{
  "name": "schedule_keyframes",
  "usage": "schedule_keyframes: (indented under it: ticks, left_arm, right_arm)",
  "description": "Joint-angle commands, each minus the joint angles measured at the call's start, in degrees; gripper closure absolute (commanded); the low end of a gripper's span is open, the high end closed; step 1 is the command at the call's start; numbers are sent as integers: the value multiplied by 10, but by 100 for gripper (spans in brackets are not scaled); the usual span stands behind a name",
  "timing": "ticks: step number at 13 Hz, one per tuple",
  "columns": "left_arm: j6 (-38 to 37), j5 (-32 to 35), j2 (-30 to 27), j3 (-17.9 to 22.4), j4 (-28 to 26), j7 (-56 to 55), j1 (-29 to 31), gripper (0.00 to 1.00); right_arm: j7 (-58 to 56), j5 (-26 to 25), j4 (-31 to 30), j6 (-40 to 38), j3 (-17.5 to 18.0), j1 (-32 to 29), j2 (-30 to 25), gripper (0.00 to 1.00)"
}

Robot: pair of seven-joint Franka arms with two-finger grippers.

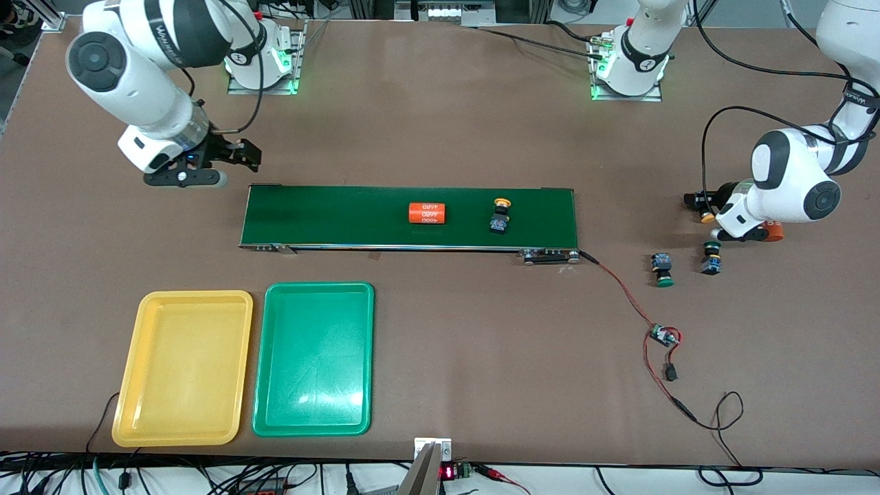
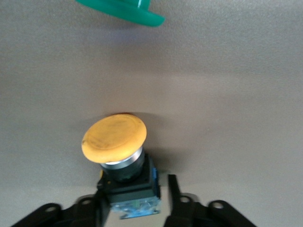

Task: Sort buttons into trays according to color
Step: 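Grasp the yellow button with the left gripper while the right gripper approaches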

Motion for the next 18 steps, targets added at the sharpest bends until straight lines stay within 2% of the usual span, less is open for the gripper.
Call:
schedule_keyframes:
  ticks: [1,3,5,9,10,11,12,14,16,18]
  left_arm:
    - [-2,15,-9,-4,3,14,7,98]
    - [-11,15,-35,-6,25,50,-2,100]
    - [-37,16,-62,-11,64,106,-44,100]
    - [-37,7,-130,-26,68,138,-206,100]
    - [-35,0,-129,-27,68,132,-245,100]
    - [-32,-34,-126,-31,69,106,-286,100]
    - [-30,-81,-121,-32,70,66,-325,100]
    - [-12,-113,-105,-32,81,-19,-392,100]
    - [4,-113,-84,-32,82,-65,-426,100]
    - [28,-117,-39,-32,82,-88,-439,100]
  right_arm:
    - [48,-7,-8,9,0,14,0,0]
    - [53,-7,-6,10,0,19,3,0]
    - [52,-7,-4,9,0,19,3,0]
    - [46,-7,-4,11,-1,18,3,0]
    - [46,-7,-3,11,-1,18,4,0]
    - [46,-7,-2,11,-1,17,3,0]
    - [45,-4,0,12,-2,15,3,0]
    - [45,-2,0,15,-5,14,3,0]
    - [45,-3,0,14,-5,15,3,0]
    - [45,-3,0,14,-5,15,3,0]
